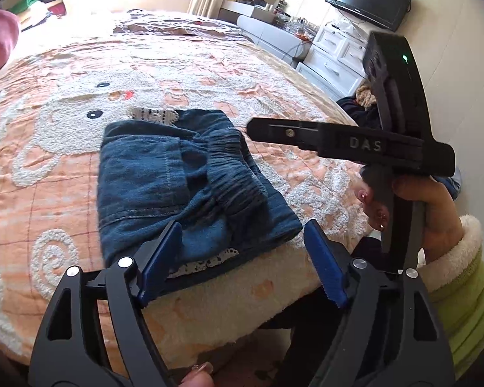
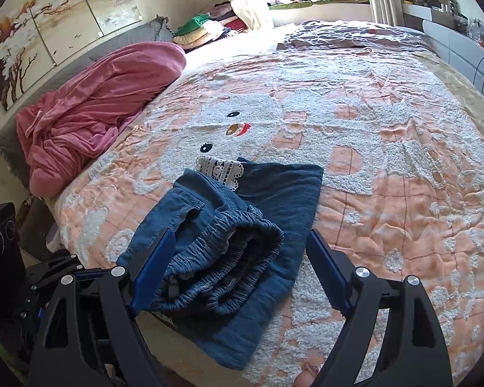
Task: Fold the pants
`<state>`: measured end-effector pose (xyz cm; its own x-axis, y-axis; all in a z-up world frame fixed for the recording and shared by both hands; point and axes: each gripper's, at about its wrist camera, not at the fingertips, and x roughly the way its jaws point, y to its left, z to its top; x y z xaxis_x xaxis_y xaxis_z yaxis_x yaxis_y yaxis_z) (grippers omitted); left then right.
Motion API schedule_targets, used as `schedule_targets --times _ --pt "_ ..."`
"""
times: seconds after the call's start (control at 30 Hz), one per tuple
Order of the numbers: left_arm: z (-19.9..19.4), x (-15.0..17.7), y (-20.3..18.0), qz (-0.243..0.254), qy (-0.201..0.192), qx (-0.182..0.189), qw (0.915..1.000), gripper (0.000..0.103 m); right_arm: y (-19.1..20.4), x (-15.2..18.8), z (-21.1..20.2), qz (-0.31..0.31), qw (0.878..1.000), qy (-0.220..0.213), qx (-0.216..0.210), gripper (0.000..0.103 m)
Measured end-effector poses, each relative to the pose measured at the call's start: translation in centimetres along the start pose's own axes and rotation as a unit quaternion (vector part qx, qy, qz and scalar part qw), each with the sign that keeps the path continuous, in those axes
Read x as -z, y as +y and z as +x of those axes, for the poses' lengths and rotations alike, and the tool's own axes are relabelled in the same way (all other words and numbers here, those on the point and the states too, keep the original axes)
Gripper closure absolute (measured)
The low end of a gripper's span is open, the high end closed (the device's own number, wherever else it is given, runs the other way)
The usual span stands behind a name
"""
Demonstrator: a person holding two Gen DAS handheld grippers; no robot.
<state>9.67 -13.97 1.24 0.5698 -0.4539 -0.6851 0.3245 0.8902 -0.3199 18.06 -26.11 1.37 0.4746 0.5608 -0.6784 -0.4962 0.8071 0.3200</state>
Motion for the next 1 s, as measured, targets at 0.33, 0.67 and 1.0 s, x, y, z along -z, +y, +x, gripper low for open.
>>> schedule_targets --times 0.33,0.67,1.0 --pt "-2.4 -0.2 3.9 -0.04 -0.024 -0.037 0.9982 0.028 1.8 -0.2 -1.8 -0.017 1.0 -0.013 -0.021 0.021" --pt "-3.5 0.1 10.3 -0.118 -0.024 -0.086 0.989 0.027 5.7 2.8 -1.2 -0.084 0.995 0.019 -0.045 0.062" --pt "0.6 -2.9 10.6 -0.1 0.015 -0.055 0.9934 0.026 10.4 6.5 -2.3 -0.188 0.982 -0.017 -0.025 0.06"
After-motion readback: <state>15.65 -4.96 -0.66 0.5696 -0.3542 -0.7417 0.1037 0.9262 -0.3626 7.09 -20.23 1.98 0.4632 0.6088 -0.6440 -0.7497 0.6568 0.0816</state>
